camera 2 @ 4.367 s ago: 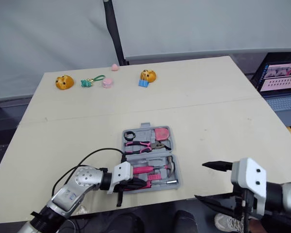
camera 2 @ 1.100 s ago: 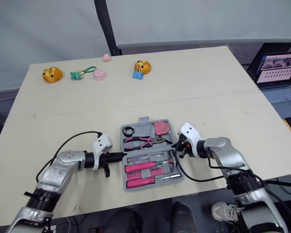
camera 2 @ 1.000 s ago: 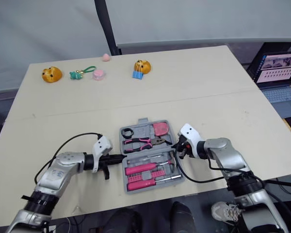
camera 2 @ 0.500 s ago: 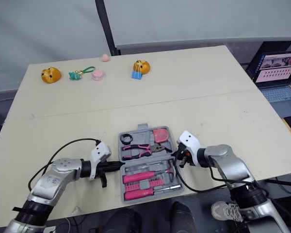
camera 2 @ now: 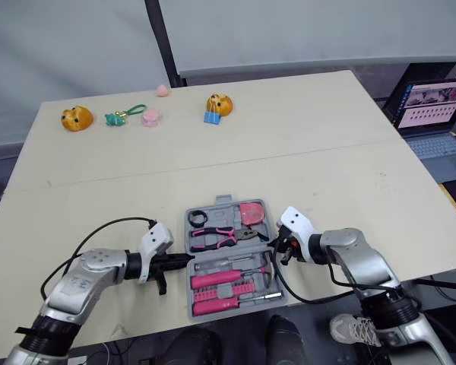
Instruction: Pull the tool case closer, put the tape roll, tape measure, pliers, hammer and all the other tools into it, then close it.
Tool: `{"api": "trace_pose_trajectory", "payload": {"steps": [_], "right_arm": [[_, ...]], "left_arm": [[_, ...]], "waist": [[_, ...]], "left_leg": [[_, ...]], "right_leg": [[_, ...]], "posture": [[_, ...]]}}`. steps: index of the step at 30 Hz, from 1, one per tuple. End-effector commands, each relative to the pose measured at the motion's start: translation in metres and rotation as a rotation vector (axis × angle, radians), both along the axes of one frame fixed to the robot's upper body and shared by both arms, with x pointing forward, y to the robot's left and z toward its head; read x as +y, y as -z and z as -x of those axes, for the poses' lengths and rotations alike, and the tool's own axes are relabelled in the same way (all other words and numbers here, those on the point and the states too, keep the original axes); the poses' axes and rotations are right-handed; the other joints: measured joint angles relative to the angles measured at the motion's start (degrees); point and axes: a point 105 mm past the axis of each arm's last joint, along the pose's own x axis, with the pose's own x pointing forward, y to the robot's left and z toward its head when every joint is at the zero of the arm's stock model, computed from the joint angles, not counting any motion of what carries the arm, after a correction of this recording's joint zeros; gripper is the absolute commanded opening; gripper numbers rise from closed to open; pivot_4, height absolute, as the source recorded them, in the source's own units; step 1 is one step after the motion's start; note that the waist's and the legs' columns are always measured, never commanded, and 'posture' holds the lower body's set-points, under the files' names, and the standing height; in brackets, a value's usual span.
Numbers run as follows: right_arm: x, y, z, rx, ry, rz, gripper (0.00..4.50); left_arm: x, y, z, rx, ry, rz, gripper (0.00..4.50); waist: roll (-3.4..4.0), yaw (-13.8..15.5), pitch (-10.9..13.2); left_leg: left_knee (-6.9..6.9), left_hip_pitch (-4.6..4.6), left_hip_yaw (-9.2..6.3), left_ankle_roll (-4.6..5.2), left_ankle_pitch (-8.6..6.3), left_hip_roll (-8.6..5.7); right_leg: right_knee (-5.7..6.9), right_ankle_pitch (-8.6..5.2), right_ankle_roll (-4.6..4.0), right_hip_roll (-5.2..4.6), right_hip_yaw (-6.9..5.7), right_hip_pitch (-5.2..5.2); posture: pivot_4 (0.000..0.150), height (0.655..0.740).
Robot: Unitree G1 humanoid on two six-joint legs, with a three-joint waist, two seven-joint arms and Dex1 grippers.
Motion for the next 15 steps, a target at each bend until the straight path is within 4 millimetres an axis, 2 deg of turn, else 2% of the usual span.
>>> {"api": "trace_pose_trajectory", "payload": {"steps": [1, 9, 13, 15], "right_arm": [[0.017, 0.000, 0.012, 0.026, -0.084, -0.044, 0.06], [0.017, 0.000, 0.010, 0.023, -0.084, -0.042, 0.06], [0.012, -0.001, 0.009, 0.016, -0.072, -0.036, 0.06], [0.005, -0.003, 0.008, 0.008, -0.052, -0.032, 0.06]], "left_arm": [[-0.008, 0.005, 0.010, 0.032, 0.039, 0.011, 0.00], [-0.004, 0.004, 0.006, 0.026, 0.030, -0.005, 0.00], [0.012, -0.001, 0.003, 0.005, -0.006, -0.036, 0.00], [0.028, -0.007, 0.000, -0.007, -0.041, -0.057, 0.00]], "waist": [[0.00, 0.0, 0.0], [0.00, 0.0, 0.0], [0.00, 0.0, 0.0], [-0.01, -0.1, 0.0]], "left_leg": [[0.00, 0.00, 0.00, 0.00, 0.00, 0.00], [0.01, 0.00, 0.00, 0.00, 0.00, 0.00], [0.00, 0.00, 0.00, 0.00, 0.00, 0.01], [0.00, 0.00, 0.01, 0.00, 0.00, 0.01]], "right_leg": [[0.00, 0.00, 0.00, 0.00, 0.00, 0.00], [0.01, 0.00, 0.00, 0.00, 0.00, 0.00], [0.01, 0.00, 0.00, 0.01, -0.01, 0.00], [0.01, 0.00, -0.01, 0.00, 0.01, -0.03]], "posture": [[0.150, 0.7155], [0.150, 0.7155], [0.150, 0.7155], [0.150, 0.7155]]}}
